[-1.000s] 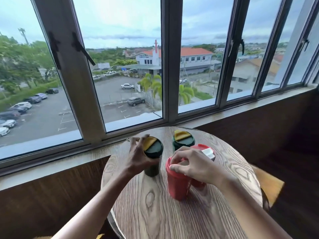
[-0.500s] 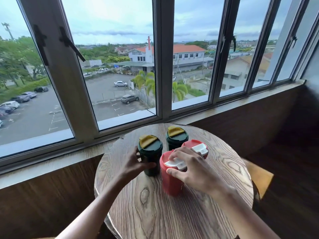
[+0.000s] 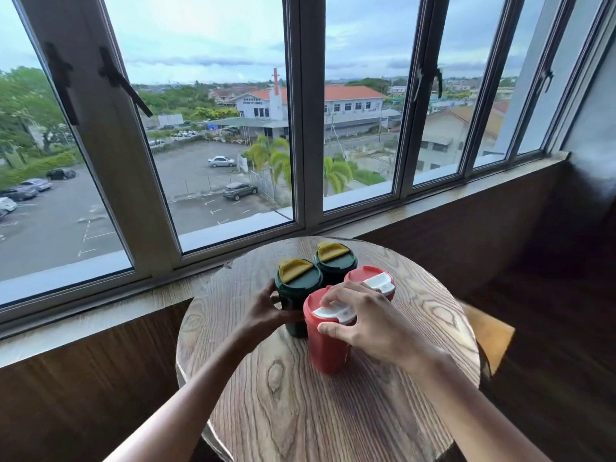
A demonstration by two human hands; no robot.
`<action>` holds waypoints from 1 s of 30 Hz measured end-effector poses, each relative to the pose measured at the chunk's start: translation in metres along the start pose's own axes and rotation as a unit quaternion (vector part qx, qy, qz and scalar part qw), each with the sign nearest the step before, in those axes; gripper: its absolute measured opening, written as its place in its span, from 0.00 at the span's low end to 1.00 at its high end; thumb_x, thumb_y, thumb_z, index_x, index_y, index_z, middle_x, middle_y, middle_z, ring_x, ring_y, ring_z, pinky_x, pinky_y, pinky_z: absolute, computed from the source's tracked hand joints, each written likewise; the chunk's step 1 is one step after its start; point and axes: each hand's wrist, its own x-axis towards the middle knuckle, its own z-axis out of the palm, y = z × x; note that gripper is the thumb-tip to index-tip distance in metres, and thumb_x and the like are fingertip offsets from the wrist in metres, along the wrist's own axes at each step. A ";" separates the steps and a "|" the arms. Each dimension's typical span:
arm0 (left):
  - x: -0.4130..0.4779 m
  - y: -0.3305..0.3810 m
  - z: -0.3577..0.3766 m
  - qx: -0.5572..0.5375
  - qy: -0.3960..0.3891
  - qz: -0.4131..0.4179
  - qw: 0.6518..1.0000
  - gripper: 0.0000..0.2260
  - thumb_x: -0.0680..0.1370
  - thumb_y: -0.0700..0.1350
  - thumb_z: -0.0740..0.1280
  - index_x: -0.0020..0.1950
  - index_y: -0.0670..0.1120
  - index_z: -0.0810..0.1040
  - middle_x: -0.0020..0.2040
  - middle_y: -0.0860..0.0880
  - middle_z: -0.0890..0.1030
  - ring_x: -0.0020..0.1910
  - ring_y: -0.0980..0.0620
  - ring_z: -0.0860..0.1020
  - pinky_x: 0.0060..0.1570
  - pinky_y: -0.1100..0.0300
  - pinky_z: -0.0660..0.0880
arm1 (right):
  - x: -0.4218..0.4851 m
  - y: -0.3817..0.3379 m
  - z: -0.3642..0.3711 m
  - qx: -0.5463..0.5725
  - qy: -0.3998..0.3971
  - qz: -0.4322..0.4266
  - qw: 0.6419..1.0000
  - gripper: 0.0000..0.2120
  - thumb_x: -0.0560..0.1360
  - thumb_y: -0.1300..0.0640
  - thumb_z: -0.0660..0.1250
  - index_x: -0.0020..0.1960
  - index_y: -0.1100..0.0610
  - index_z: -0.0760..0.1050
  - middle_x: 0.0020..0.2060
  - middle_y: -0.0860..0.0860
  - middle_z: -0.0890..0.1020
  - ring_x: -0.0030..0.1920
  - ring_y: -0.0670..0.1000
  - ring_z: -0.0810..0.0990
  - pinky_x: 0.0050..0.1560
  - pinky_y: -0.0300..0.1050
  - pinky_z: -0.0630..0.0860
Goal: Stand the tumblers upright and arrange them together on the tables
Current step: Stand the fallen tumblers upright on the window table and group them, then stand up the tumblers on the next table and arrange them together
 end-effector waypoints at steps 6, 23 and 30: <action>0.001 0.000 -0.008 -0.033 -0.042 -0.013 0.998 0.36 0.59 0.45 0.80 0.65 0.54 0.74 0.59 0.50 0.82 0.60 0.48 0.77 0.59 0.51 0.77 | 0.002 0.000 0.001 0.001 0.001 -0.001 1.000 0.15 0.70 0.43 0.72 0.54 0.45 0.77 0.55 0.38 0.79 0.57 0.40 0.75 0.60 0.45 0.74; -0.075 0.022 -0.070 0.262 0.201 -0.003 0.944 0.10 0.76 0.40 0.68 0.57 0.47 0.81 0.50 0.52 0.83 0.45 0.59 0.82 0.39 0.75 0.75 | 0.055 -0.065 0.024 0.040 -0.032 -0.103 0.993 0.12 0.75 0.49 0.70 0.56 0.53 0.80 0.49 0.48 0.83 0.47 0.45 0.81 0.50 0.42 0.79; -0.196 0.045 -0.117 0.332 0.351 -0.100 0.870 0.08 0.75 0.48 0.66 0.51 0.52 0.84 0.46 0.52 0.86 0.42 0.56 0.83 0.44 0.53 0.82 | 0.075 -0.160 0.105 0.129 -0.146 -0.185 0.963 0.06 0.73 0.54 0.71 0.48 0.54 0.83 0.41 0.50 0.86 0.41 0.48 0.82 0.46 0.43 0.78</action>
